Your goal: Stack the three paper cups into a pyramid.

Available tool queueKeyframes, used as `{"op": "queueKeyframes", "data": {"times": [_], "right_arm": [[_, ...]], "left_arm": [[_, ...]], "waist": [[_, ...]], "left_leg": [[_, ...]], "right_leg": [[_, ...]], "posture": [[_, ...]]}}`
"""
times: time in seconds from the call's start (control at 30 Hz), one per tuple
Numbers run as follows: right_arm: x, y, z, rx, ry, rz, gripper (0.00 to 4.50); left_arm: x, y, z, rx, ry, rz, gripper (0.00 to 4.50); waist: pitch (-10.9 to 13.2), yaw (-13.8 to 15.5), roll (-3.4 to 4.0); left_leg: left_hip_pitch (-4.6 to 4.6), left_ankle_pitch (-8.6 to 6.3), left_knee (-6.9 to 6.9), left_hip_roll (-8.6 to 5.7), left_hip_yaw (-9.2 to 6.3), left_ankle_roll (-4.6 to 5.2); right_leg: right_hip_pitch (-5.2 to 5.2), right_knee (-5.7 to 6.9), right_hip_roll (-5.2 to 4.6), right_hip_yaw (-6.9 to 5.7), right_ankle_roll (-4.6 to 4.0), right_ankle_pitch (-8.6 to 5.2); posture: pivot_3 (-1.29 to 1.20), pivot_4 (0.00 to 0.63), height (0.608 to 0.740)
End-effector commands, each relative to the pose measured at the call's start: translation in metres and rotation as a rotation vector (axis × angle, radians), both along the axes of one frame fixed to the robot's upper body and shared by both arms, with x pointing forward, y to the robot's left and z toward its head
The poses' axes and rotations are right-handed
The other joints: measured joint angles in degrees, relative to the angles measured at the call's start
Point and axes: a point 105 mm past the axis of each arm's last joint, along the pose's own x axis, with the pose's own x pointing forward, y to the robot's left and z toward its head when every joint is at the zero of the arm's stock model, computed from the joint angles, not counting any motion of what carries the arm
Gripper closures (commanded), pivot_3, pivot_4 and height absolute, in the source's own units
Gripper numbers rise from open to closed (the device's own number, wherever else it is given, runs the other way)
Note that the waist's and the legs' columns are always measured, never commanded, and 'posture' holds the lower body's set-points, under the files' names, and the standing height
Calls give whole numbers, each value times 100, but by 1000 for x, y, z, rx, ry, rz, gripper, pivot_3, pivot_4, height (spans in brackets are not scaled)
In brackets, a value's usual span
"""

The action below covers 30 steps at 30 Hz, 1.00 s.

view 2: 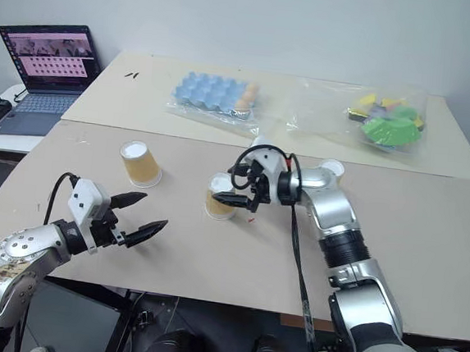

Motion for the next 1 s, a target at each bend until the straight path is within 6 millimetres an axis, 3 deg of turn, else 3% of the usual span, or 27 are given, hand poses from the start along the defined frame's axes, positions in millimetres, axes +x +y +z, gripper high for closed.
{"op": "queueKeyframes", "data": {"times": [0.03, 0.1, 0.2, 0.4, 0.5, 0.6, 1.0], "right_arm": [[-31, -41, 42, 147, -27, -55, 97], [-44, -69, 40, 183, 31, -128, 97], [-47, -106, 13, 109, 102, -319, 97], [-5, -168, -38, -84, 98, -830, 97], [13, -175, -40, -88, 59, -947, 97], [28, -168, -33, -11, 44, -980, 97], [60, -161, -16, 83, 16, -1023, 97]], "left_arm": [[-1, -1, 10, 9, -39, -10, 0], [-1, -1, 10, 8, -37, -10, 0], [0, -1, 9, 7, -34, -9, 0], [2, -2, 10, 9, -33, -19, 0], [3, -2, 11, 11, -34, -22, 0], [4, 0, 12, 15, -38, -16, 0], [3, 2, 14, 19, -41, 6, 0]], "waist": [[0, 50, 0], [0, 74, 0], [-1, 81, -2], [-1, -32, -2], [-1, -72, -2], [-1, -67, -1], [0, -25, -1]], "left_leg": [[-7, 0, -2, 1, -7, 0], [-7, -1, -4, 0, -10, 1], [5, -2, -3, 0, -7, 2], [21, 0, -1, 0, 5, -2], [31, 5, -1, 3, 12, -9], [30, 7, -5, 4, 13, -11], [15, 5, -5, 0, 15, -7]], "right_leg": [[1, 0, -1, -9, 0, 0], [2, -3, -1, -10, 0, 0], [8, -25, -1, -6, 0, 0], [6, 1, -2, 25, -1, 1], [4, 8, 2, 32, -4, 3], [0, 9, 5, 34, -4, 3], [-5, -5, 4, 26, 2, 0]], "posture": [[0, 150, 733], [0, 150, 733], [0, 150, 733], [0, 150, 733], [0, 150, 733], [0, 150, 733], [0, 150, 733]]}}
